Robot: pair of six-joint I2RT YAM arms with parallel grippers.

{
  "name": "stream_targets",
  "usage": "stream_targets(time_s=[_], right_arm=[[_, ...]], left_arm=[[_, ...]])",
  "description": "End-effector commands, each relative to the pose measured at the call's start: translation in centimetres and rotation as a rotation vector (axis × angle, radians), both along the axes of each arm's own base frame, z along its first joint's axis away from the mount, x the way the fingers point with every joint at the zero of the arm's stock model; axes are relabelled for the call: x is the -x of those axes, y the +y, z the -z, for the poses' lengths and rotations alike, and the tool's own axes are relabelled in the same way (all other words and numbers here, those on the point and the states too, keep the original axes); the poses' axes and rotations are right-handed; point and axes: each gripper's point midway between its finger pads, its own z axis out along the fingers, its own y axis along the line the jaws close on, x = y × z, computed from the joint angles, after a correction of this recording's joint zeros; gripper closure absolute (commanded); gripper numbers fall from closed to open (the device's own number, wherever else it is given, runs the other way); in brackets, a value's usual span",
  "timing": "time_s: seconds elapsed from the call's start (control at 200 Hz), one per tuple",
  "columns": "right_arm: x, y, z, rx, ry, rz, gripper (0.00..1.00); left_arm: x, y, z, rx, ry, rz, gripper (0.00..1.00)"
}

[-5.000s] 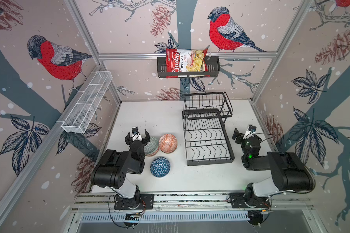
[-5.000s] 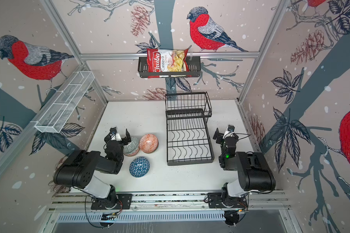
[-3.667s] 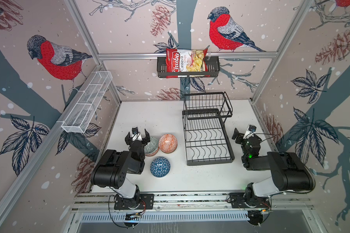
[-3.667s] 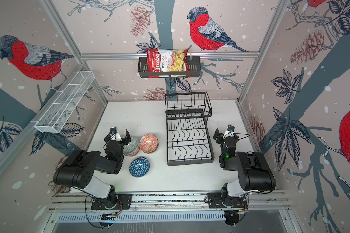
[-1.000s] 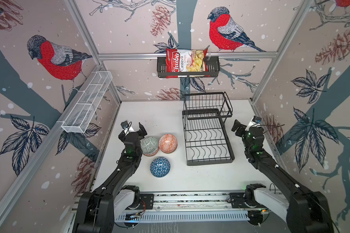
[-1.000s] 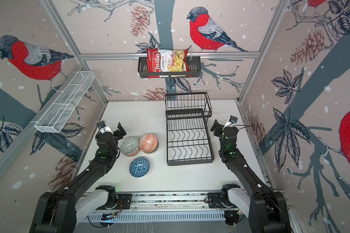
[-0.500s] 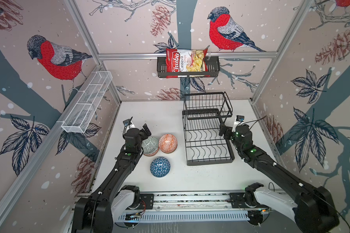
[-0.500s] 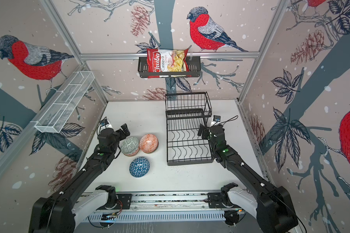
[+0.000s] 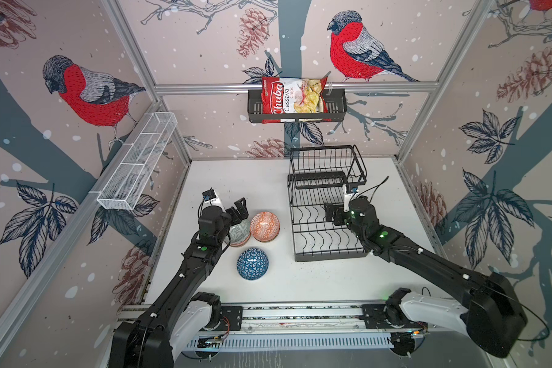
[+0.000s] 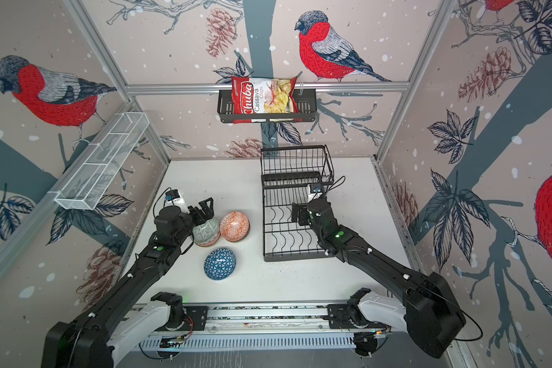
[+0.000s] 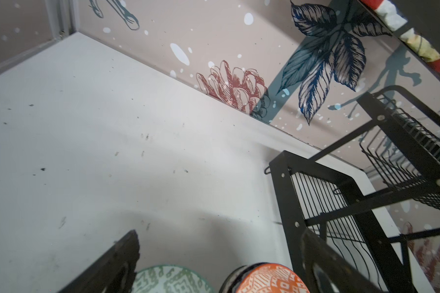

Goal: Load bowls into a dish rack
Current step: Pick up the bowl from the stack of bowls.

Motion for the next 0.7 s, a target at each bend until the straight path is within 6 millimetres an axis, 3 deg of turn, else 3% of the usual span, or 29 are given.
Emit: stream_targets(time_s=[0.0, 0.105, 0.135, 0.5, 0.695], right_arm=[[0.1, 1.6, -0.3, 0.007, 0.0, -0.024, 0.01], [0.5, 3.7, -0.8, -0.005, -0.001, -0.063, 0.0], [0.5, 4.5, 0.0, 0.009, 0.018, -0.075, 0.01], [1.7, 13.6, 1.4, 0.068, 0.068, -0.239, 0.03], [2.2, 17.1, 2.1, 0.075, 0.088, -0.306, 0.05]], left_arm=[[0.2, -1.2, 0.1, 0.036, 0.012, 0.05, 0.02], [0.2, -1.9, 0.3, 0.049, 0.016, 0.071, 0.02], [0.2, -2.0, 0.3, 0.052, 0.013, 0.075, 0.02], [0.1, -2.6, 0.2, 0.065, 0.007, 0.102, 0.02], [0.2, -2.8, 0.4, 0.063, 0.017, 0.115, 0.02]])
